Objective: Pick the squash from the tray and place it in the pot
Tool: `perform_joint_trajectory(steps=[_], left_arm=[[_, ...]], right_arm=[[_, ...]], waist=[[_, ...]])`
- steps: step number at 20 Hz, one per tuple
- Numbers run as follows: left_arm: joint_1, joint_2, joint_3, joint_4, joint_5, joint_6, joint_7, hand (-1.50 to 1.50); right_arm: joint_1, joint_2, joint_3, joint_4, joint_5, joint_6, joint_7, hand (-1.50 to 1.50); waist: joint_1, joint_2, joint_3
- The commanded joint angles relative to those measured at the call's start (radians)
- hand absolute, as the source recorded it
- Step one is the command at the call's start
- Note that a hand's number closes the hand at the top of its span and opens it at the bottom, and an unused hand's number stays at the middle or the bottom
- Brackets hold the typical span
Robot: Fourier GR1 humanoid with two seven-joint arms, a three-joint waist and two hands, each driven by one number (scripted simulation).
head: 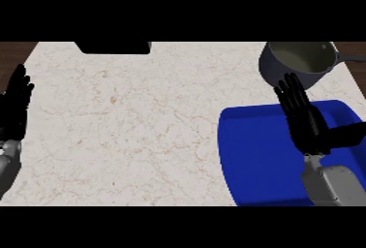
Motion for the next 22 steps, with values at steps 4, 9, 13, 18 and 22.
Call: perform_joint_trajectory(steps=[4, 9, 13, 18, 22], left_arm=[[0.042, -0.180, -0.141, -0.131, 0.107, -0.151, 0.007, 0.00], [0.058, -0.274, -0.240, -0.178, 0.177, -0.248, 0.021, 0.00], [0.111, -0.289, -0.279, -0.234, 0.205, -0.299, 0.029, 0.00], [0.188, -0.248, -0.246, -0.238, 0.236, -0.360, 0.014, 0.00], [0.212, -0.265, -0.229, -0.226, 0.201, -0.353, -0.023, 0.00]], right_arm=[[-0.019, -0.216, -0.104, 0.127, 0.145, -0.002, -0.084, -1.50], [0.076, -0.427, -0.091, 0.347, 0.414, -0.204, 0.082, -1.50], [-0.009, -0.391, 0.006, 0.467, 0.568, -0.288, 0.100, -1.50], [-0.050, -0.481, 0.131, 0.306, 0.695, -0.186, 0.330, -1.50], [-0.102, -0.541, 0.104, 0.108, 0.667, -0.042, 0.559, -1.50]], waist=[[-0.024, 0.011, -0.012], [-0.022, 0.043, -0.021], [0.023, 0.015, -0.011], [-0.012, 0.001, -0.015], [-0.026, 0.001, -0.013]])
